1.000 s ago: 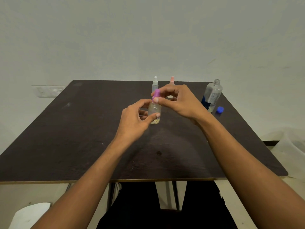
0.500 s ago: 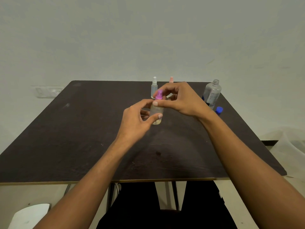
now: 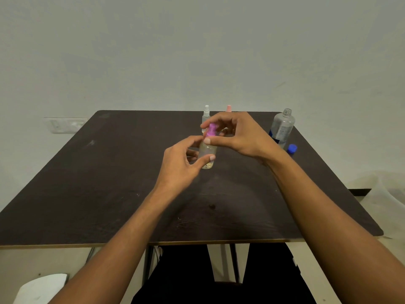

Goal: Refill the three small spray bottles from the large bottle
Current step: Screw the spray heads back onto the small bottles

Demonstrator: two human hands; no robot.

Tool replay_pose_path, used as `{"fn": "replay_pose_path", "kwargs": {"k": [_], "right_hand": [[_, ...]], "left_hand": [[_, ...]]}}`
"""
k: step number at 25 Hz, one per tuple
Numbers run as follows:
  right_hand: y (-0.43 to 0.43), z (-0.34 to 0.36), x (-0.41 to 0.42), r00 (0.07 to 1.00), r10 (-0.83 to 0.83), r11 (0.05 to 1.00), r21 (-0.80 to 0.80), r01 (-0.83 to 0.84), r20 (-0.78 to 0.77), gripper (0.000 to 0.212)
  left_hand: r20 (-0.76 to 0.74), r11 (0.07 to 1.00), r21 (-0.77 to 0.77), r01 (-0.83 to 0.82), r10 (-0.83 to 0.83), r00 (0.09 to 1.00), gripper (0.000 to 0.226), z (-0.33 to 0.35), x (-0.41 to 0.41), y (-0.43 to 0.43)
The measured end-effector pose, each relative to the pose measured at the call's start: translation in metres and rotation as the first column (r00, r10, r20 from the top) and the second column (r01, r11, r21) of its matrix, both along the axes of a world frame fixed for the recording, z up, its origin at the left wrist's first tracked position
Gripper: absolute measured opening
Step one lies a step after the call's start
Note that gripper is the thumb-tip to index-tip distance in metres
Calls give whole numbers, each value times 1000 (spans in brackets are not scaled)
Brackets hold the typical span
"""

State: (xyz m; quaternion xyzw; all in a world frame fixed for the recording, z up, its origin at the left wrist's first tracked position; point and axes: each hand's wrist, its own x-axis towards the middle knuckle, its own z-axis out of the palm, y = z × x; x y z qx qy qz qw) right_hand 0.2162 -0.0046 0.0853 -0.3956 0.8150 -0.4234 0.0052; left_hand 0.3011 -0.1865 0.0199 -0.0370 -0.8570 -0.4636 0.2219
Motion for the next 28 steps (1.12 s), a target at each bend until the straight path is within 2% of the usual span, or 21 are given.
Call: {"fn": "replay_pose_path", "kwargs": {"k": [4, 6, 8, 10, 13, 16, 18, 20, 22, 28], "right_hand": [[-14, -12, 2, 957, -201, 976, 40, 214, -209, 42], [-12, -10, 3, 972, -170, 983, 46, 179, -163, 44], [-4, 1, 6, 1000, -28, 1000, -8, 28, 13, 44], [4, 9, 6, 991, 94, 994, -72, -88, 91, 44], [-2, 9, 6, 999, -34, 999, -32, 33, -36, 39], [-11, -1, 9, 957, -194, 979, 15, 202, -215, 42], [-9, 3, 10, 984, -127, 992, -39, 123, -124, 42], [-2, 10, 9, 999, 36, 997, -63, -34, 22, 43], [3, 12, 10, 995, 90, 996, -24, -90, 35, 39], [-11, 1, 17, 985, -130, 991, -39, 126, -109, 34]], "left_hand": [[0, 1000, 5, -19, 19, 1000, 48, -1, 2, 4], [-1, 1000, 13, -21, 21, 1000, 47, -1, 2, 3], [-4, 1000, 17, -20, 20, 1000, 48, 1, 2, 0], [-12, 1000, 16, -15, 15, 1000, 49, 4, 2, -2], [-16, 1000, 16, -18, 18, 1000, 49, 5, 1, 0], [2, 1000, 3, -31, 31, 1000, 51, 5, 3, 2], [7, 1000, 8, -23, 23, 1000, 51, 5, 3, 2], [-2, 1000, 11, -19, 19, 1000, 50, 5, 3, 0], [-5, 1000, 18, -23, 23, 1000, 53, 5, 2, -2], [-8, 998, 36, -54, 54, 998, 58, -2, 1, -2]]}}
